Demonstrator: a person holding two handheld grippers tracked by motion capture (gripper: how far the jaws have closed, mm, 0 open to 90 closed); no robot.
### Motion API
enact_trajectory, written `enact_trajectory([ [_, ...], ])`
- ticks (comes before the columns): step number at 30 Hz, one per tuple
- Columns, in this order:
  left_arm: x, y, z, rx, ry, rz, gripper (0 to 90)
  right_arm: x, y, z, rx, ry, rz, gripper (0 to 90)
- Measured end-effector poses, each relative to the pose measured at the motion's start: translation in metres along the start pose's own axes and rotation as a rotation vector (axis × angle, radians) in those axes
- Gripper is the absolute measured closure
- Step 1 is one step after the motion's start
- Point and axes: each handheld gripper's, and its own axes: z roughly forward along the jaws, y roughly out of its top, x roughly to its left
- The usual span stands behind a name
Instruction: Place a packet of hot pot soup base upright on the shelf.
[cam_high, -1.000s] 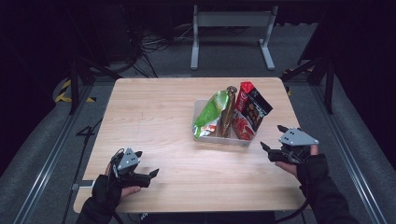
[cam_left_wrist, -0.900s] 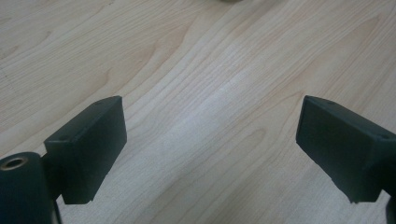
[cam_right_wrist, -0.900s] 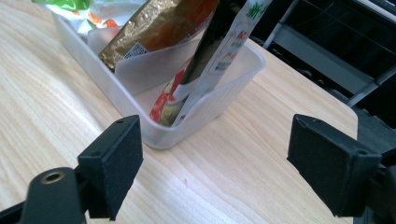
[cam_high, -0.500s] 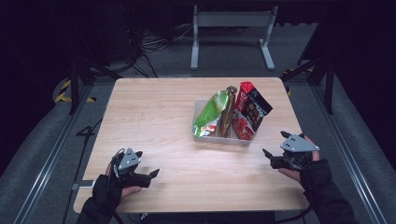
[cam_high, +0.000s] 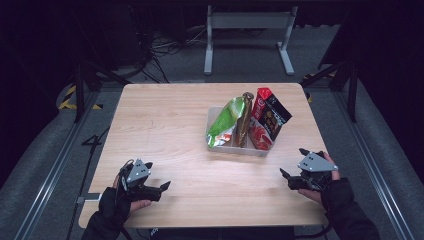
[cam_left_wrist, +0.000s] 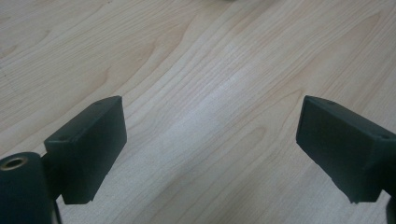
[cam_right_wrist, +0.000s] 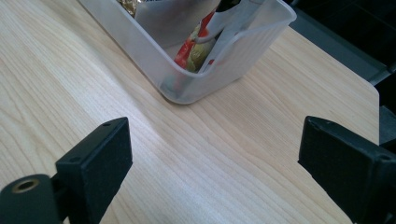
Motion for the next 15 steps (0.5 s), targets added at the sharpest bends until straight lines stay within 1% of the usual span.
enact_trajectory([
  [3,0.0,0.0,0.0,0.002,0.0,0.004,9.2,0.001,-0.003,-0.001,-0.002,0.004,0.001,10.2],
  [5,0.0,0.0,0.0,0.001,0.002,0.008,9.2,0.003,-0.008,-0.002,0.003,0.008,0.002,10.1],
  [7,0.0,0.0,-0.001,0.002,0.003,0.008,9.2,0.003,-0.012,-0.003,0.002,0.015,0.013,10.0],
  [8,0.0,0.0,-0.001,0.002,0.003,0.008,9.2,0.004,-0.014,-0.004,0.003,0.004,0.023,10.0],
  [10,0.0,0.0,-0.001,0.003,0.005,0.01,9.2,0.005,-0.019,-0.006,0.01,0.0,0.02,9.8],
  [12,0.0,0.0,-0.001,0.004,0.005,0.01,9.2,0.004,-0.024,-0.009,0.003,0.012,0.036,9.8],
  [15,0.0,0.0,-0.001,0.004,0.005,0.01,9.2,0.004,-0.027,-0.011,0.002,0.008,0.04,9.7],
])
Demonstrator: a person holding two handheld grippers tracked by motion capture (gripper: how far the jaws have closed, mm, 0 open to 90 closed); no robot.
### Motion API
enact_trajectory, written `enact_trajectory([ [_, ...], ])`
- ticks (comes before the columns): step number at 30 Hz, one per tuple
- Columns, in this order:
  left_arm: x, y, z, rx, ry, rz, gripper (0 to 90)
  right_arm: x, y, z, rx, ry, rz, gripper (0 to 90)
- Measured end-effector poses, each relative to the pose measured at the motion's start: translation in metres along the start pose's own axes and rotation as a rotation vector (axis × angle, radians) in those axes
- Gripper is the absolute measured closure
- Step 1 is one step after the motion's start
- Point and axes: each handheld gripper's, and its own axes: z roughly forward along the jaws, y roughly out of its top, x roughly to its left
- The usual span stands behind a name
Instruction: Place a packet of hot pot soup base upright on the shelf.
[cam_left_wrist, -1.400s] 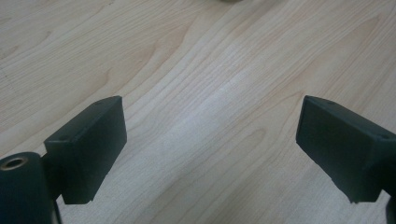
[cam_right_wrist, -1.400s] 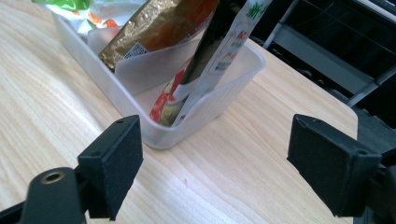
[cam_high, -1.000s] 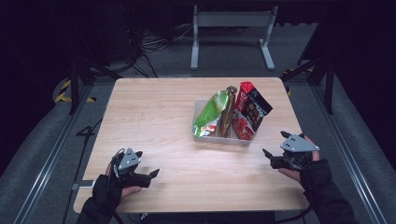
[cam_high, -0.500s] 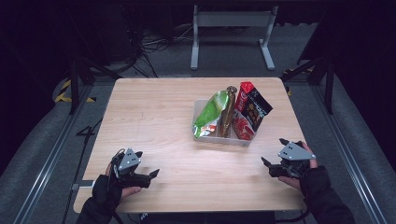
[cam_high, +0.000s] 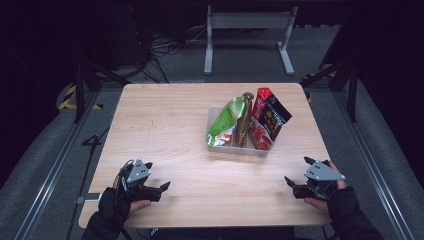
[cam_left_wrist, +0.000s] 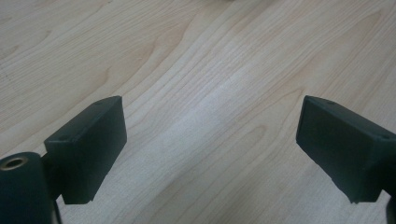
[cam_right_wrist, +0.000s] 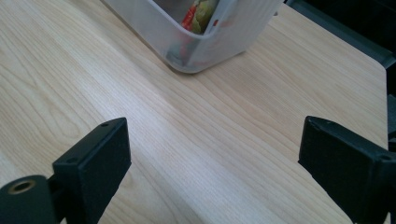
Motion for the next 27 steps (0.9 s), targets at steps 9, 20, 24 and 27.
enact_trajectory([
  [9,0.0,0.0,0.0,-0.001,0.001,0.001,9.2,-0.001,-0.015,-0.011,-0.032,0.003,0.035,11.0],
  [20,0.0,0.0,0.0,-0.005,-0.002,-0.003,9.2,-0.009,-0.034,-0.027,-0.089,-0.025,0.14,11.8],
  [24,0.0,0.001,-0.001,-0.009,-0.002,-0.005,9.2,-0.012,-0.037,-0.031,-0.119,-0.048,0.175,11.9],
  [27,0.001,0.002,0.0,-0.012,-0.005,-0.011,9.2,-0.014,-0.04,-0.035,-0.136,-0.055,0.195,11.9],
])
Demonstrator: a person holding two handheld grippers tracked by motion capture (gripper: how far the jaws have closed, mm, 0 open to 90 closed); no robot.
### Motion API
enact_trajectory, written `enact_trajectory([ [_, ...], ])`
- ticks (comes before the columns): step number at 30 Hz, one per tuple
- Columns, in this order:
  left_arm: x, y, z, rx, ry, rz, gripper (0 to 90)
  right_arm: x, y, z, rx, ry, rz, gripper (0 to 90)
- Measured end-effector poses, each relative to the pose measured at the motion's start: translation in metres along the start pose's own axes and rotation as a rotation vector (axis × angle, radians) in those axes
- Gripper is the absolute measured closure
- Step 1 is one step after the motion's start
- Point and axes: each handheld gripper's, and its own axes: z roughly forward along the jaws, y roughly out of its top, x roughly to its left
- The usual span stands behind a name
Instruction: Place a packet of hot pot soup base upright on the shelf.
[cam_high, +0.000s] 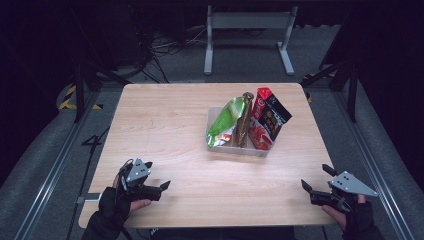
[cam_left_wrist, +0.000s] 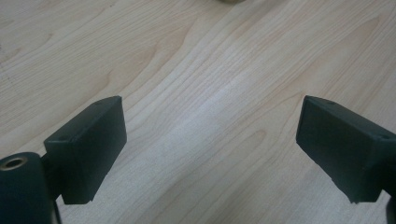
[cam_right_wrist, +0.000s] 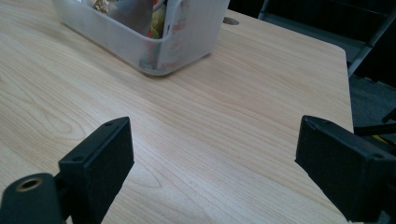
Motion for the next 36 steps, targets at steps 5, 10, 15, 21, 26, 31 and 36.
enact_trajectory([
  [5,0.0012,0.0008,0.0009,0.0,0.001,0.001,9.2,-0.0071,-0.0046,-0.0039,-0.016,-0.017,0.048,11.9],
  [10,0.0003,0.0009,0.0015,0.002,-0.002,0.001,9.2,-0.0087,-0.0049,-0.0055,-0.026,-0.017,0.058,12.0],
  [15,0.0004,0.0015,0.0015,0.001,0.002,0.0,9.2,-0.0075,-0.0051,-0.004,-0.016,0.001,0.054,12.0],
  [21,-0.0029,0.0032,0.0018,0.001,0.003,0.013,9.1,-0.0068,-0.0062,-0.003,-0.01,0.016,0.06,11.8],
  [26,-0.0019,0.0004,-0.0022,-0.005,0.003,0.005,9.1,-0.0037,-0.0035,-0.002,-0.002,0.018,0.051,11.8],
  [31,-0.0018,0.0012,-0.0004,0.001,0.005,0.014,9.1,-0.0018,-0.0029,0.0004,0.01,0.028,0.042,11.6],
  [36,-0.0014,0.0019,0.0006,0.0,0.002,0.012,9.1,-0.0029,-0.004,0.0002,0.013,0.027,0.046,11.5],
])
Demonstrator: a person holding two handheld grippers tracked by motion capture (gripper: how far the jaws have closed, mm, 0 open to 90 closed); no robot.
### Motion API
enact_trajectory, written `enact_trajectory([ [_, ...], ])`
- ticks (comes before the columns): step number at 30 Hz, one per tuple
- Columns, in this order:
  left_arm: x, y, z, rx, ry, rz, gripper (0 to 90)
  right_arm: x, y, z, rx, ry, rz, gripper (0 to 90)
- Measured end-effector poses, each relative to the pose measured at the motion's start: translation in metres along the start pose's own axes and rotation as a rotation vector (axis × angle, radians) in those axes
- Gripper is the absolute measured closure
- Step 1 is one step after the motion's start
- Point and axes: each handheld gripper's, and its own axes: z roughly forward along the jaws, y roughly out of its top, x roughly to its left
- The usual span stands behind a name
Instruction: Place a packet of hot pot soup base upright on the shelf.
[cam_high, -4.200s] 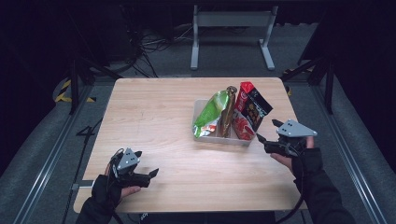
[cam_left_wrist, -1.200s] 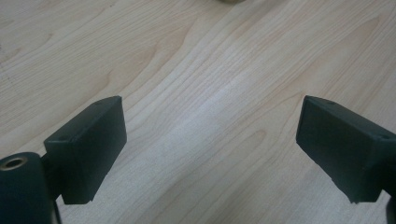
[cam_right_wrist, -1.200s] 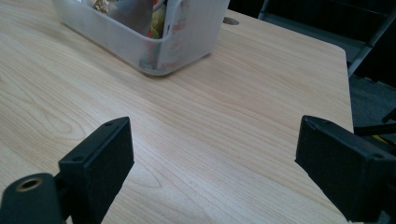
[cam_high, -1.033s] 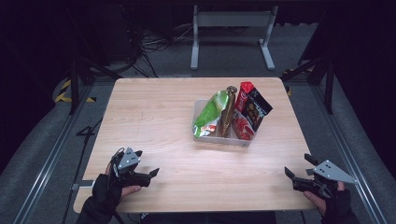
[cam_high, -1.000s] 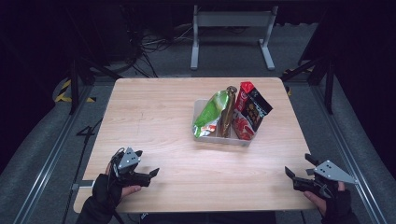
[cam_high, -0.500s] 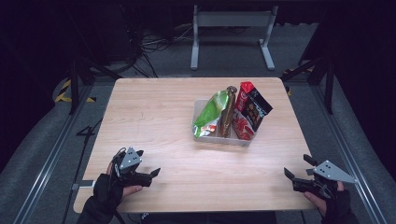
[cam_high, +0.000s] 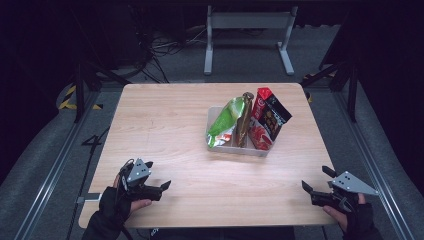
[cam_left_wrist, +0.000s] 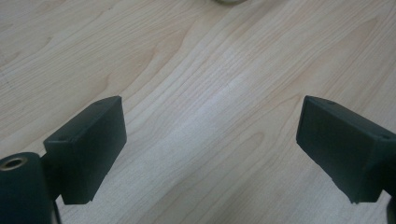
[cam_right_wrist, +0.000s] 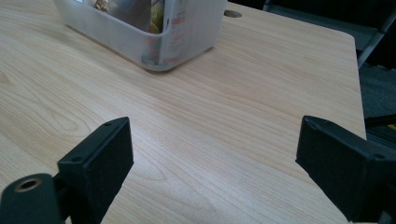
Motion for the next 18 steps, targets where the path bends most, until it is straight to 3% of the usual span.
enact_trajectory([
  [18,0.0007,0.0004,0.0017,0.006,0.002,-0.007,9.1,0.0009,0.0004,0.0019,0.014,0.012,-0.01,11.2],
])
